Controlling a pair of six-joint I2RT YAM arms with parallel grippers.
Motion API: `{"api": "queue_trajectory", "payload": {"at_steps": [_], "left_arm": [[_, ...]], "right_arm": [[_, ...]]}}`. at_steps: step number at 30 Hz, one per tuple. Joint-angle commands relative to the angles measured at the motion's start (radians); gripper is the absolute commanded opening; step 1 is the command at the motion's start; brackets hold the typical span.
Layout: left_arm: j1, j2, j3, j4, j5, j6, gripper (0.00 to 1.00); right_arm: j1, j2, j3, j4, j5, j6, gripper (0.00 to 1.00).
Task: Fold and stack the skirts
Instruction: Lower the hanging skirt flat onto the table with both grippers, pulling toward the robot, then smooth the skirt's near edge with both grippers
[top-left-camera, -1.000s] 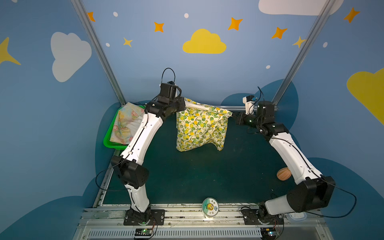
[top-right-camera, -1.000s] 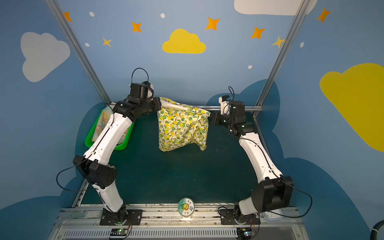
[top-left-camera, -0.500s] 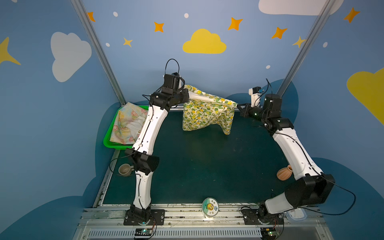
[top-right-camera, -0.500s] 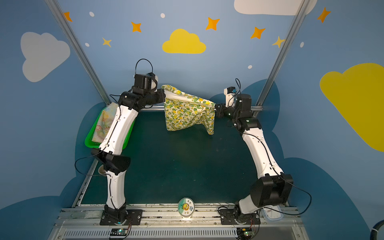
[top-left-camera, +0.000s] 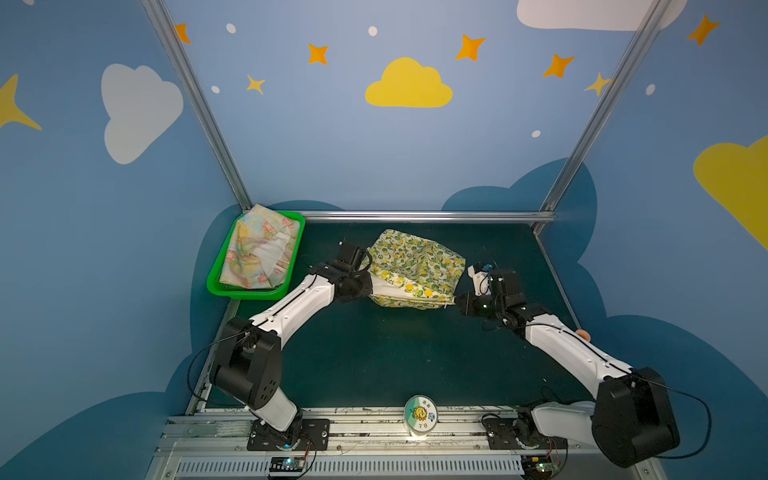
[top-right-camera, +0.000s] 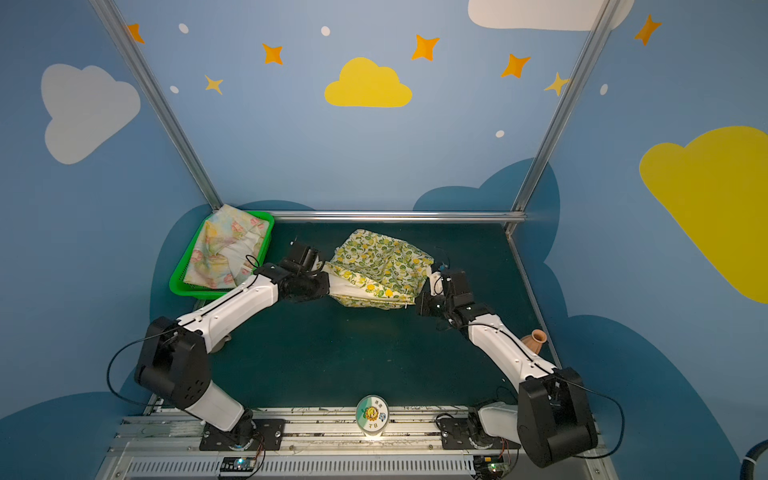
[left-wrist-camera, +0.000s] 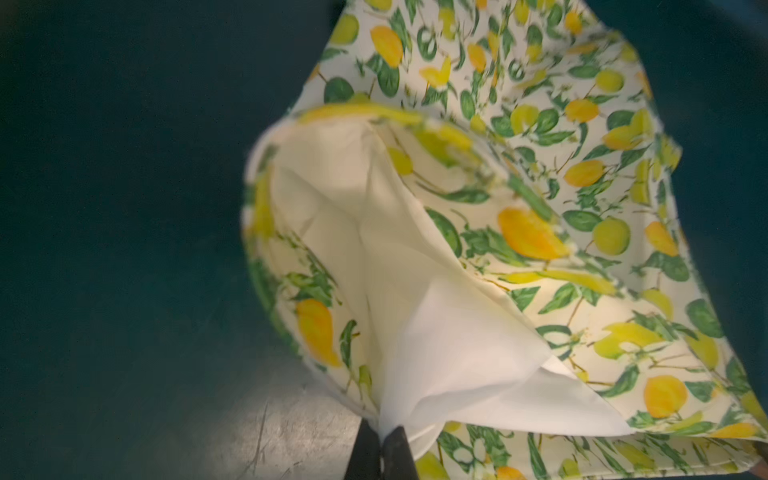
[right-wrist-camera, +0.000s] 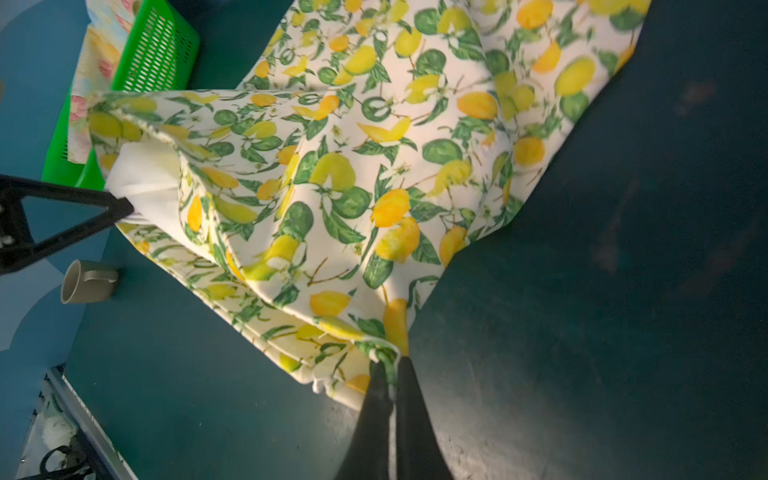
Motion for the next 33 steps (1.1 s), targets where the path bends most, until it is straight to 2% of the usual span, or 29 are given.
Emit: {"api": "queue_trajectory", "payload": {"at_steps": [1, 4, 5, 6, 8, 10, 18, 23, 27, 30, 33], "left_arm": [[-0.038, -0.041, -0.077, 0.068, -0.047, -0.069, 0.05], [-0.071, -0.052, -0.135, 0.048, -0.039, -0.108, 0.17], [-0.080, -0.060, -0.151, 0.046, -0.029, -0.115, 0.29], [-0.090, -0.068, -0.164, 0.030, -0.032, -0.123, 0.43], [-0.100, -0.096, -0.183, -0.004, -0.042, -0.133, 0.53], [-0.101, -0.131, -0.196, -0.044, -0.048, -0.143, 0.58], [-0.073, -0.179, -0.194, -0.163, -0.129, -0.170, 0.60], [-0.008, -0.150, -0.234, -0.115, -0.105, -0.209, 0.58], [0.053, -0.159, -0.305, 0.003, -0.067, -0.239, 0.51], [0.068, -0.145, -0.317, 0.072, -0.043, -0.205, 0.45], [0.059, -0.107, -0.303, 0.104, -0.015, -0.169, 0.47]], "right_arm": [[0.015, -0.055, -0.043, 0.020, 0.076, 0.076, 0.00], [0.033, -0.068, -0.083, -0.015, 0.085, 0.078, 0.00], [0.035, -0.072, -0.084, -0.037, 0.085, 0.084, 0.01], [0.036, -0.074, -0.080, -0.062, 0.083, 0.089, 0.09], [0.037, -0.082, -0.063, -0.119, 0.085, 0.104, 0.29], [0.036, -0.090, -0.055, -0.158, 0.081, 0.114, 0.36], [0.051, -0.103, -0.024, -0.217, 0.085, 0.123, 0.42], [0.053, -0.062, -0.027, -0.217, 0.064, 0.142, 0.42], [0.053, -0.026, -0.021, -0.212, 0.049, 0.157, 0.42], [0.053, 0.003, -0.001, -0.220, 0.033, 0.166, 0.42], [0.051, 0.021, 0.019, -0.230, 0.026, 0.166, 0.41]]}}
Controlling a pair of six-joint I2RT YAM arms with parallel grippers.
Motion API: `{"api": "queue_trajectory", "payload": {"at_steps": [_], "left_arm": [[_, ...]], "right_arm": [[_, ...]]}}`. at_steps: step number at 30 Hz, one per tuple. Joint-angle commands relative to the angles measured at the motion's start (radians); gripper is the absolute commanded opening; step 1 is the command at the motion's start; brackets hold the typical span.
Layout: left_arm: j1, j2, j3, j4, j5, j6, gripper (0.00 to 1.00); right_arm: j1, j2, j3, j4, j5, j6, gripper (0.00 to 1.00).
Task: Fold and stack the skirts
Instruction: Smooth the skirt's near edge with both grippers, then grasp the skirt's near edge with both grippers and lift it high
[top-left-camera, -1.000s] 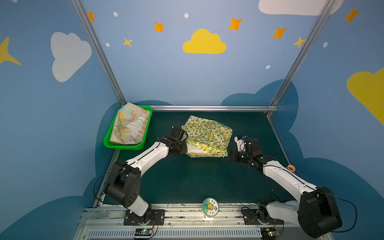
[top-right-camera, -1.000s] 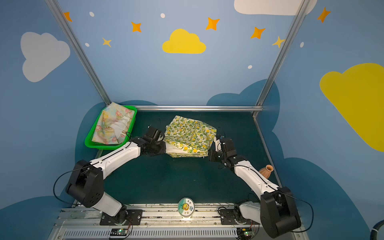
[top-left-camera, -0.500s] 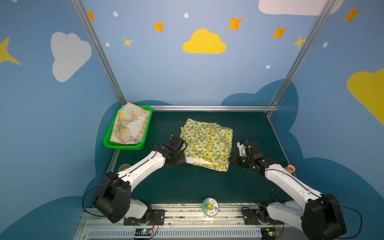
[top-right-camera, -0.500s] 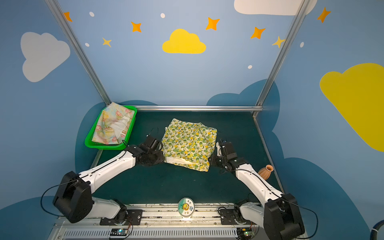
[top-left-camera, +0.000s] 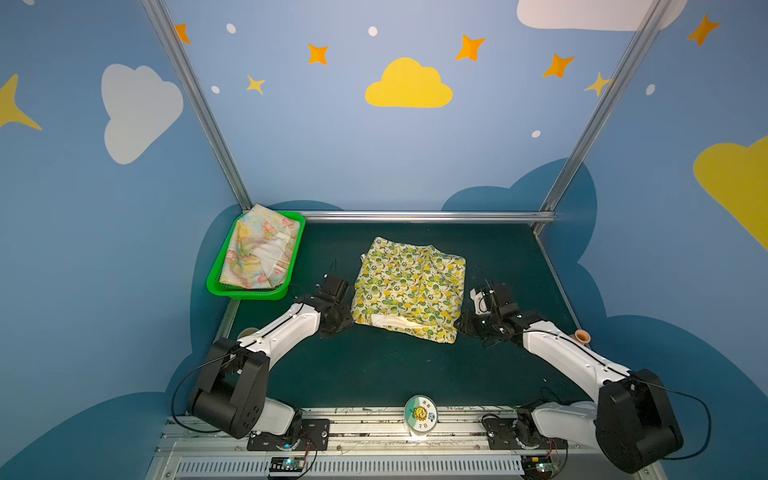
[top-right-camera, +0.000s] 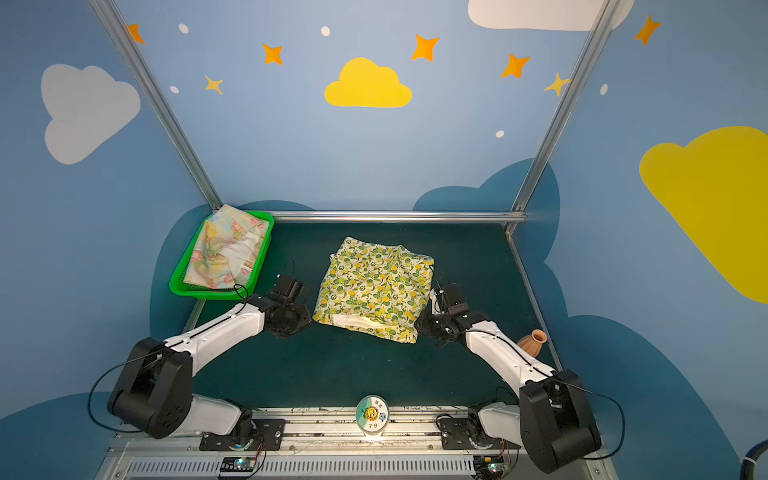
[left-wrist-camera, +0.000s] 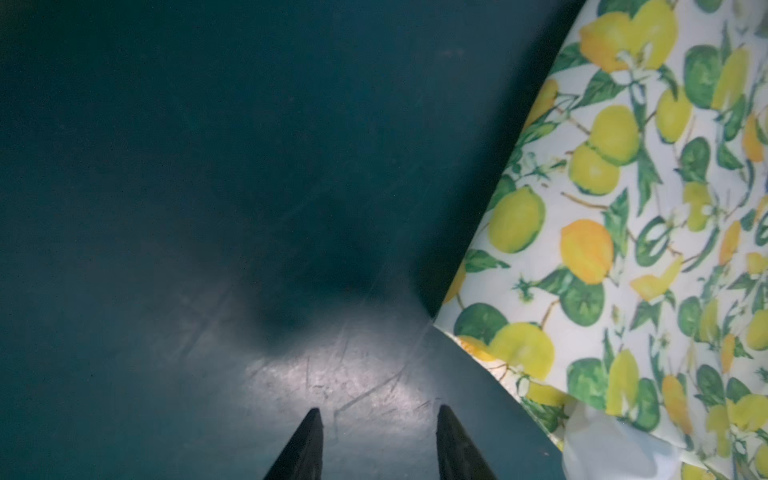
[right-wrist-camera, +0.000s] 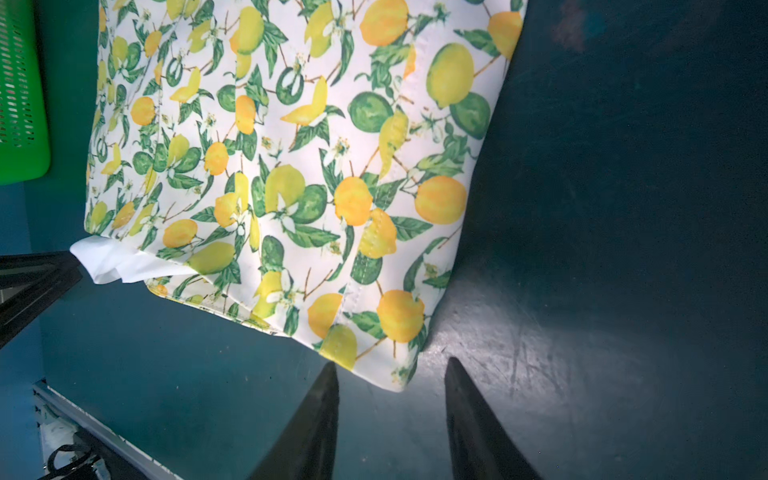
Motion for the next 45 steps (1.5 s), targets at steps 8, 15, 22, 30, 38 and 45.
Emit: {"api": "queue_trajectory", "payload": {"at_steps": [8, 15, 22, 30, 38, 45], "left_arm": [[-0.041, 0.115, 0.013, 0.128, 0.011, 0.062, 0.47], [-0.041, 0.151, 0.012, 0.201, -0.068, 0.067, 0.56], [-0.039, 0.189, 0.022, 0.254, -0.139, 0.078, 0.50], [-0.035, 0.164, -0.026, 0.377, -0.188, 0.079, 0.41], [-0.013, 0.028, -0.053, 0.251, -0.090, 0.092, 0.59], [0.097, 0.004, -0.043, 0.190, 0.039, 0.053, 0.69]], "right_arm": [[0.002, 0.036, 0.068, -0.014, -0.050, 0.018, 0.42], [0.001, 0.054, 0.087, -0.015, -0.065, 0.016, 0.42], [0.001, 0.062, 0.093, -0.034, -0.066, 0.012, 0.42], [0.002, 0.071, 0.085, -0.031, -0.056, 0.013, 0.42], [0.000, 0.086, 0.061, 0.010, -0.143, 0.051, 0.49], [0.001, 0.136, 0.029, 0.064, -0.207, 0.093, 0.54]]}}
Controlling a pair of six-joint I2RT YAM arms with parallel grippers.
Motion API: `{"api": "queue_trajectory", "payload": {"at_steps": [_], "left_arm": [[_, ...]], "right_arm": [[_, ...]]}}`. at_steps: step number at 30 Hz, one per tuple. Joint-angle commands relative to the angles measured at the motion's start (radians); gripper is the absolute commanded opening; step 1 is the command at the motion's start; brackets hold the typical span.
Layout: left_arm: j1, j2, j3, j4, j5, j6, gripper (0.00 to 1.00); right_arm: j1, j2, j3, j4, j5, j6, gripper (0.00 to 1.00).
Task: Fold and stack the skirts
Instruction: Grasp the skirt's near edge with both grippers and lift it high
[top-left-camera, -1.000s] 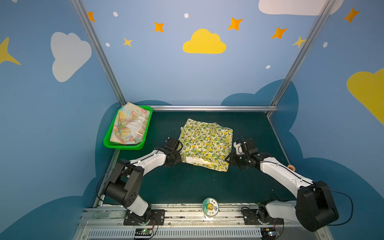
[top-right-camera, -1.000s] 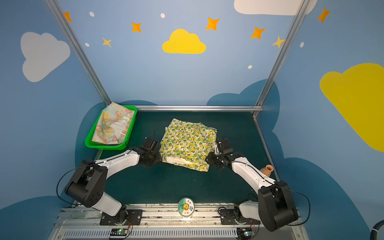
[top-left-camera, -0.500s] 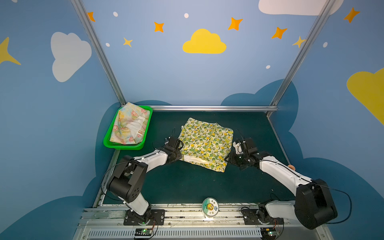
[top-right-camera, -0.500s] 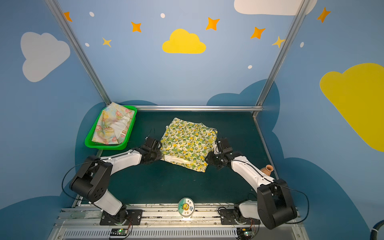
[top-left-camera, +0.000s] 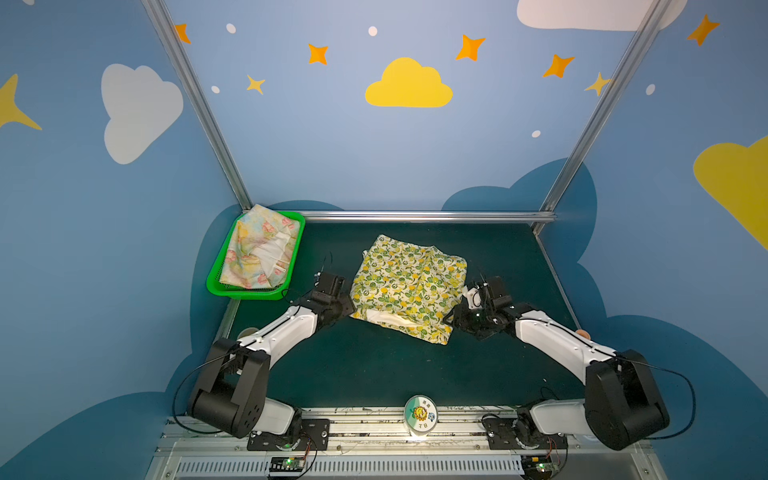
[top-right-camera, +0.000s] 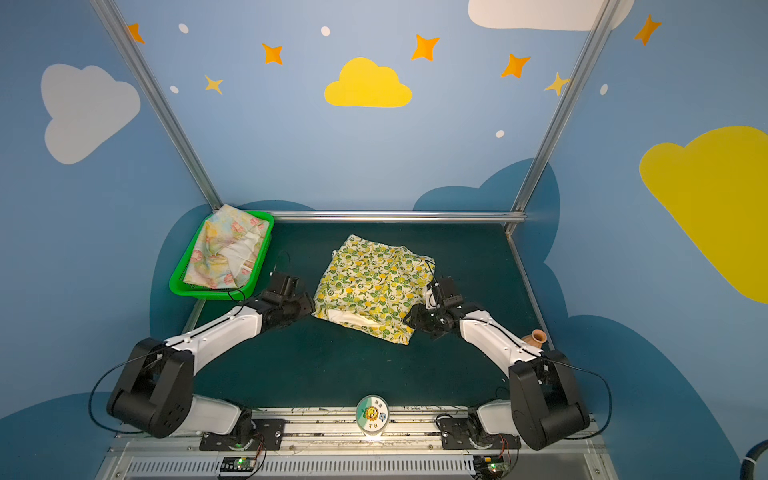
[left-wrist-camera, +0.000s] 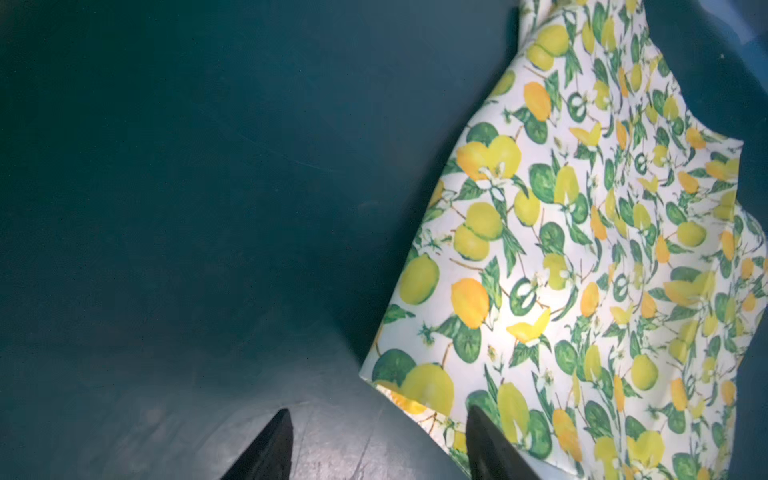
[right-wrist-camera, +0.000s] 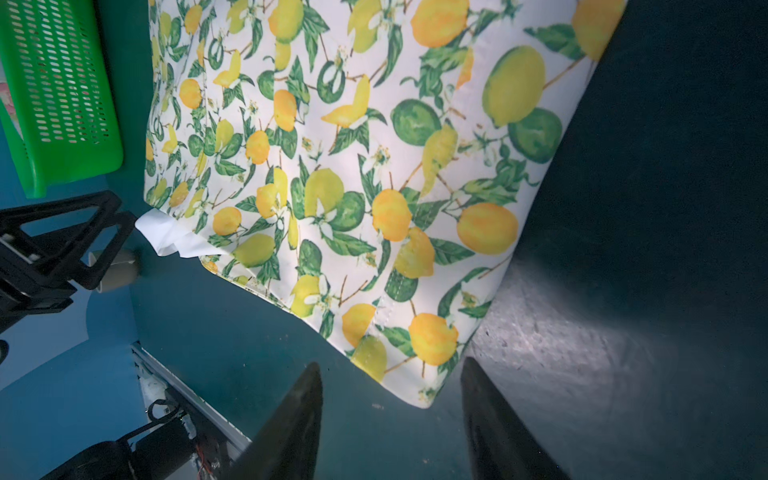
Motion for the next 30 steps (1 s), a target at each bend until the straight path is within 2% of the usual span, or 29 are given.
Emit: {"api": "queue_trajectory", "payload": {"at_steps": [1, 7, 14, 16, 18, 21, 22, 24, 25, 30], "left_arm": [[0.034, 0.039, 0.021, -0.056, 0.080, -0.024, 0.69], [0.047, 0.201, 0.098, -0.008, 0.146, -0.050, 0.68], [0.048, 0.271, 0.118, 0.071, 0.152, -0.057, 0.66], [0.050, 0.282, 0.119, 0.079, 0.143, -0.054, 0.62], [0.050, 0.288, 0.118, 0.088, 0.133, -0.048, 0.53], [0.052, 0.290, 0.112, 0.110, 0.121, -0.055, 0.33], [0.051, 0.288, 0.109, 0.118, 0.122, -0.056, 0.25], [0.052, 0.280, 0.104, 0.129, 0.120, -0.058, 0.09], [0.052, 0.270, 0.103, 0.129, 0.113, -0.058, 0.04], [0.060, 0.187, 0.127, 0.078, 0.098, -0.049, 0.04]], "right_arm": [[0.000, 0.034, -0.024, 0.031, -0.053, 0.030, 0.54], [0.002, 0.087, -0.014, 0.042, -0.085, 0.035, 0.54], [0.002, 0.118, -0.033, 0.095, -0.090, 0.060, 0.54], [0.003, 0.129, -0.037, 0.107, -0.088, 0.066, 0.53], [0.003, 0.143, -0.037, 0.115, -0.088, 0.069, 0.51], [0.002, 0.167, -0.036, 0.139, -0.098, 0.076, 0.40], [0.002, 0.176, -0.034, 0.142, -0.104, 0.077, 0.30], [0.000, 0.185, -0.025, 0.137, -0.114, 0.076, 0.01], [0.000, 0.181, -0.019, 0.129, -0.118, 0.074, 0.00], [-0.025, 0.098, 0.057, 0.014, -0.128, 0.029, 0.00]]}}
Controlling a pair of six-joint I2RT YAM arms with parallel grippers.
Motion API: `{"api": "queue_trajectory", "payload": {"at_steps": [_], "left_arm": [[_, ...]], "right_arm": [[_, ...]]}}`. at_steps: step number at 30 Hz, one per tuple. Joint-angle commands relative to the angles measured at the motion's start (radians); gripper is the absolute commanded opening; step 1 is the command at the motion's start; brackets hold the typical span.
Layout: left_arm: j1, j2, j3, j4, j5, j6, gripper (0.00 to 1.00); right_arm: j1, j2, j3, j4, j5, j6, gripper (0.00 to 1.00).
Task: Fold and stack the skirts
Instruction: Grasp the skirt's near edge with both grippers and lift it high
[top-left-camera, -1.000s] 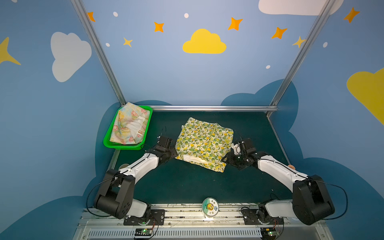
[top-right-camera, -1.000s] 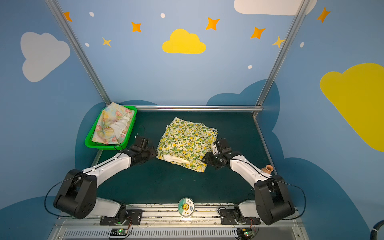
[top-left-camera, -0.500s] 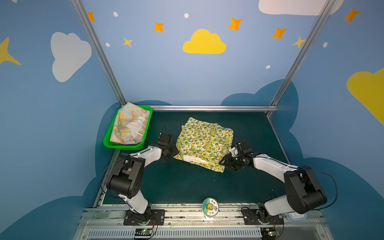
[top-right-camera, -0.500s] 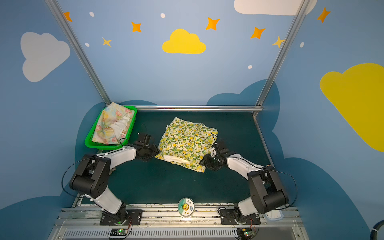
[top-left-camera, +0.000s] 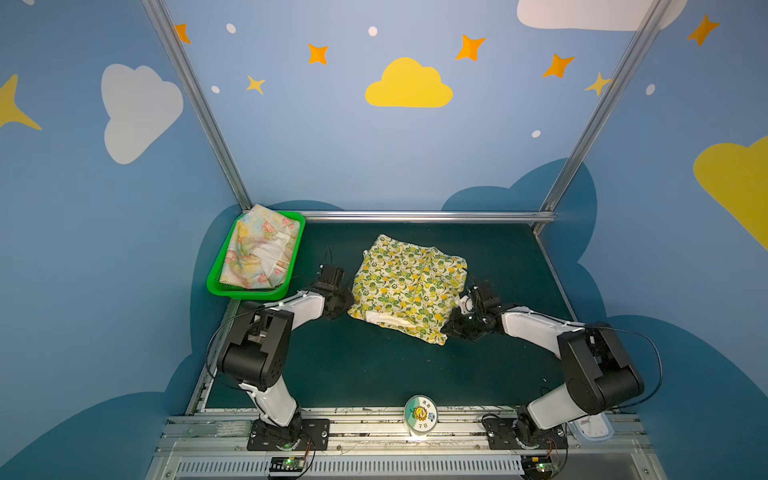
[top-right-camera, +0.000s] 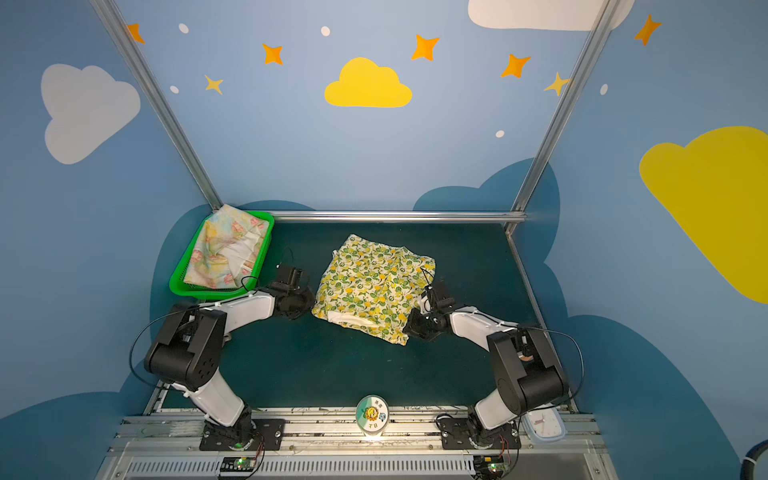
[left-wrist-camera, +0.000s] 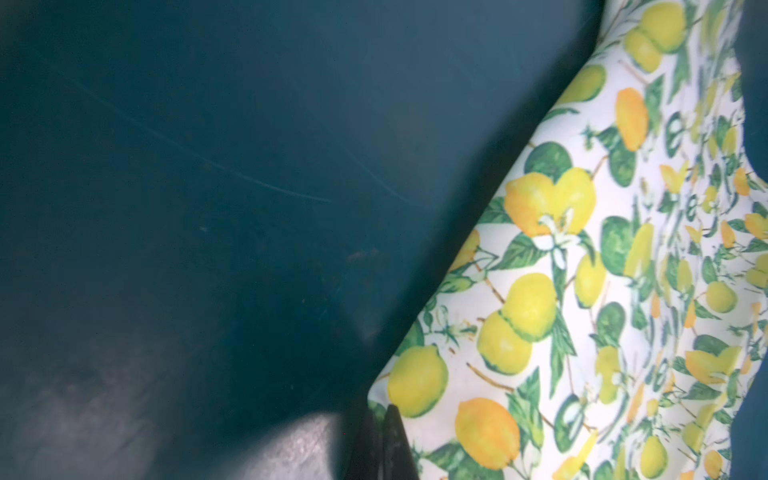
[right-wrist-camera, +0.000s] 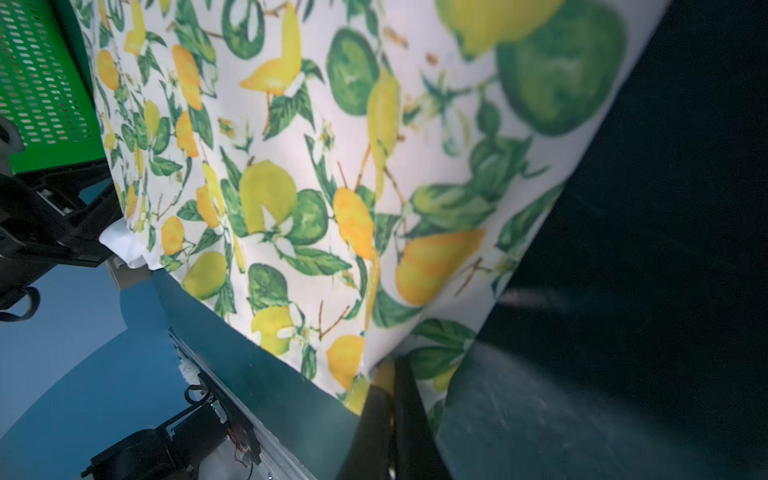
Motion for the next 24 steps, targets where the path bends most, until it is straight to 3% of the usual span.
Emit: {"api": "queue_trajectory", "payload": {"at_steps": [1, 7, 12, 19, 24], "left_arm": [[0.016, -0.092, 0.034, -0.054, -0.026, 0.016, 0.04], [0.076, -0.255, 0.193, -0.210, -0.045, 0.056, 0.04], [0.145, -0.376, 0.322, -0.325, -0.050, 0.065, 0.04], [0.240, -0.560, 0.400, -0.380, -0.061, 0.047, 0.04], [0.265, -0.604, 0.454, -0.411, -0.028, 0.055, 0.04]], "right_arm": [[-0.031, -0.088, 0.101, -0.124, -0.021, -0.047, 0.00], [-0.121, -0.194, 0.371, -0.356, -0.017, -0.118, 0.00], [-0.130, -0.266, 0.567, -0.453, -0.004, -0.179, 0.00], [-0.142, -0.477, 0.543, -0.318, 0.054, -0.204, 0.00], [-0.176, -0.428, 0.581, -0.365, -0.005, -0.219, 0.00]]}}
